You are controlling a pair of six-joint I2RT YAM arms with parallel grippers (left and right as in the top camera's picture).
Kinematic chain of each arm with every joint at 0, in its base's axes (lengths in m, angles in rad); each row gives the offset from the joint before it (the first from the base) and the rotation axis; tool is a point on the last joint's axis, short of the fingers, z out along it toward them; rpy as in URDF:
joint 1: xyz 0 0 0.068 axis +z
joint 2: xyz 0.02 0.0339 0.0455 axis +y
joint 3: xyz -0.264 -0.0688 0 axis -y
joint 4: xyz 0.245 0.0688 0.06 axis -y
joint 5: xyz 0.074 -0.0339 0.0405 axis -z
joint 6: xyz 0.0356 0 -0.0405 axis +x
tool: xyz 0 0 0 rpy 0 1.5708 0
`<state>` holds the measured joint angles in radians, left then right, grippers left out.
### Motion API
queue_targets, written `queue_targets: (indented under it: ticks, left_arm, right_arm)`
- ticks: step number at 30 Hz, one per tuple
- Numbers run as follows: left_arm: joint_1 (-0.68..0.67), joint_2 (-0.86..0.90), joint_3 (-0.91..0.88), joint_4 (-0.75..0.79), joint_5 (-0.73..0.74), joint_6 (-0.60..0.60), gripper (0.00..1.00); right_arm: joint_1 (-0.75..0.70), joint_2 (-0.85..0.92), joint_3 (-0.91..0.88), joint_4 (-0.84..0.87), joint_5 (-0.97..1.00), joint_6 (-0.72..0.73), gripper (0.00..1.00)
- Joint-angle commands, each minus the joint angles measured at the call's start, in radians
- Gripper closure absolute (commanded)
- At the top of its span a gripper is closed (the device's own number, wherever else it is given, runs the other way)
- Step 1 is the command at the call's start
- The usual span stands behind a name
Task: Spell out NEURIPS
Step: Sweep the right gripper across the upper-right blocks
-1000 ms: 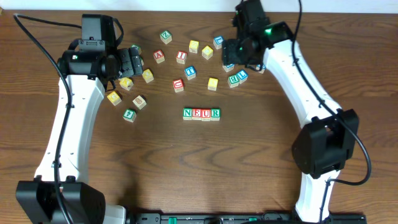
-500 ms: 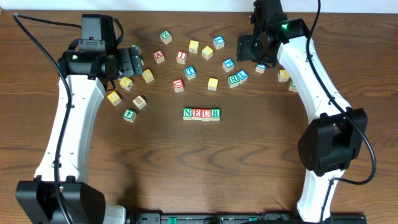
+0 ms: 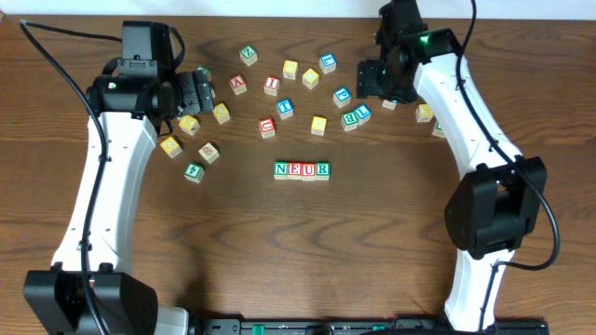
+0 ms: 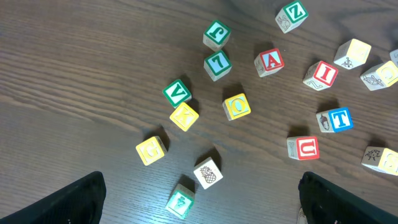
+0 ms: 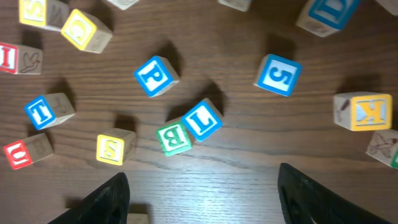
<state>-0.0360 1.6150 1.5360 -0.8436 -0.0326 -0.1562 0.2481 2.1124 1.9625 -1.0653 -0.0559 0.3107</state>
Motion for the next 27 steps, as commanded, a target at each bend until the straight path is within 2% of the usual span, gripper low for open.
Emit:
queue_targets:
  ticks: [1, 27]
  left_arm:
    - [0.003, 0.007, 0.016, -0.001, -0.006, 0.006, 0.03]
    - [0.003, 0.007, 0.016, -0.001, -0.006, 0.006, 0.03]
  right_arm:
    - [-0.043, 0.008, 0.020, -0.018, 0.005, 0.007, 0.29]
    - [-0.260, 0.008, 0.020, -0.103, 0.034, 0.006, 0.30]
